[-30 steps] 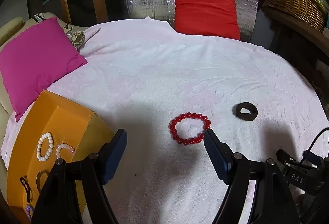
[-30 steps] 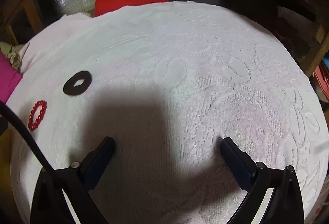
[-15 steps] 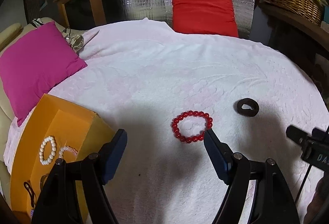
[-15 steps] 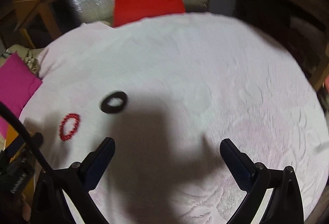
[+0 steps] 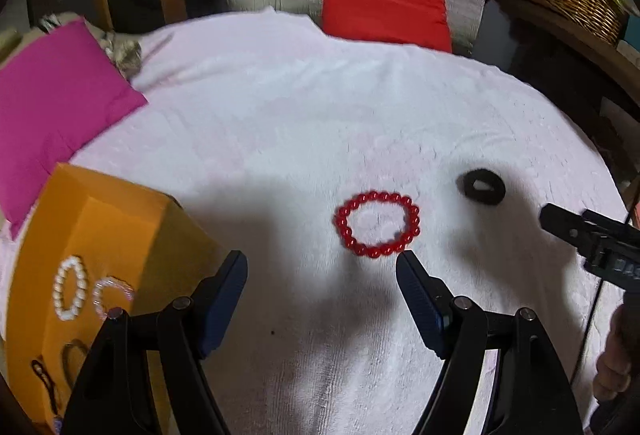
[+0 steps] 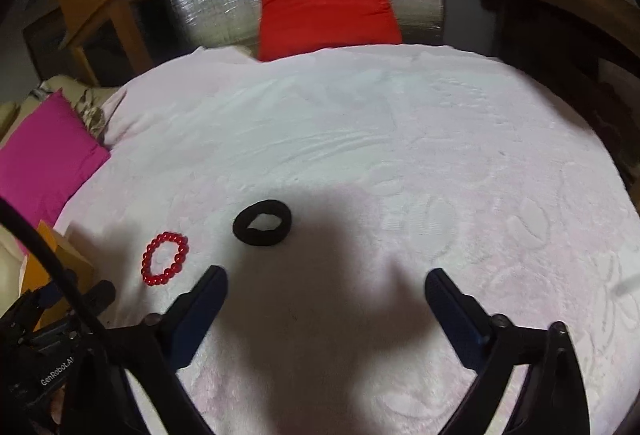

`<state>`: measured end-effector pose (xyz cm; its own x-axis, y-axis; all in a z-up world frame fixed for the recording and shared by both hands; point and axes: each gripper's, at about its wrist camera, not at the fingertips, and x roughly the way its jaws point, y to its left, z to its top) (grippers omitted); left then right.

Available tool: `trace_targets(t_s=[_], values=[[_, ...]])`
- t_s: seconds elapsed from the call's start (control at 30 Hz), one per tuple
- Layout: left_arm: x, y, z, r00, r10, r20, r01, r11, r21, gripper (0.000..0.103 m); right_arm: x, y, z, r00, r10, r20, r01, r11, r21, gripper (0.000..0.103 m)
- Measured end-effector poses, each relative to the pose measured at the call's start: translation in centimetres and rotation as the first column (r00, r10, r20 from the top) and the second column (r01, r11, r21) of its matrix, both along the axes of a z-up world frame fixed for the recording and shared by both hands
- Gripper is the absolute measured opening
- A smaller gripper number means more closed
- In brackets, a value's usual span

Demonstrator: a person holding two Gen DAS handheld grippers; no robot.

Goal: Organize jewelry
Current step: 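Grasp the black scrunchie with the right tool while the left tool approaches the red bead bracelet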

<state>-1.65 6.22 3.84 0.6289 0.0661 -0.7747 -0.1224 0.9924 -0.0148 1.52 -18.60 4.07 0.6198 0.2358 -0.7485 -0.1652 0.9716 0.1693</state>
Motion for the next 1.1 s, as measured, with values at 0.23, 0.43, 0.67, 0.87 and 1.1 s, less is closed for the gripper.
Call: trace_targets(t_s=[0.23,0.43,0.67,0.87,1.1], values=[[0.8,1.0,-1.4,0.999,-0.026,-0.027,0.023,0.995,-0.097,0.076,2.8,3.0,-2.4,0.996,0.084,-0.017,-0.084,0.996,-0.025,0.07],[1.2,-0.1,-1.4,0.996,-0.089,-0.009,0.087,0.99,-0.111,0.068,5.4,4.2,-3.0,0.996,0.095,-0.001,-0.095,0.995,-0.025,0.07],[2.3,-0.9,-2.1,0.994,-0.113,0.002,0.113,0.987,-0.117,0.068,5.8,4.6,-3.1,0.997,0.066,0.026,-0.065,0.997,-0.036,0.02],[3.2,-2.2,-2.9,0.993,-0.119,0.002,0.119,0.992,-0.038,0.047,5.2,1.7,-3.0,0.999,0.034,0.002,-0.034,0.998,0.057,0.015],[3.1,-3.2,-2.1,0.99,-0.14,0.033,0.14,0.99,-0.003,0.01,3.6,0.1,-2.0,0.999,0.03,-0.011,-0.029,0.997,0.069,0.015]])
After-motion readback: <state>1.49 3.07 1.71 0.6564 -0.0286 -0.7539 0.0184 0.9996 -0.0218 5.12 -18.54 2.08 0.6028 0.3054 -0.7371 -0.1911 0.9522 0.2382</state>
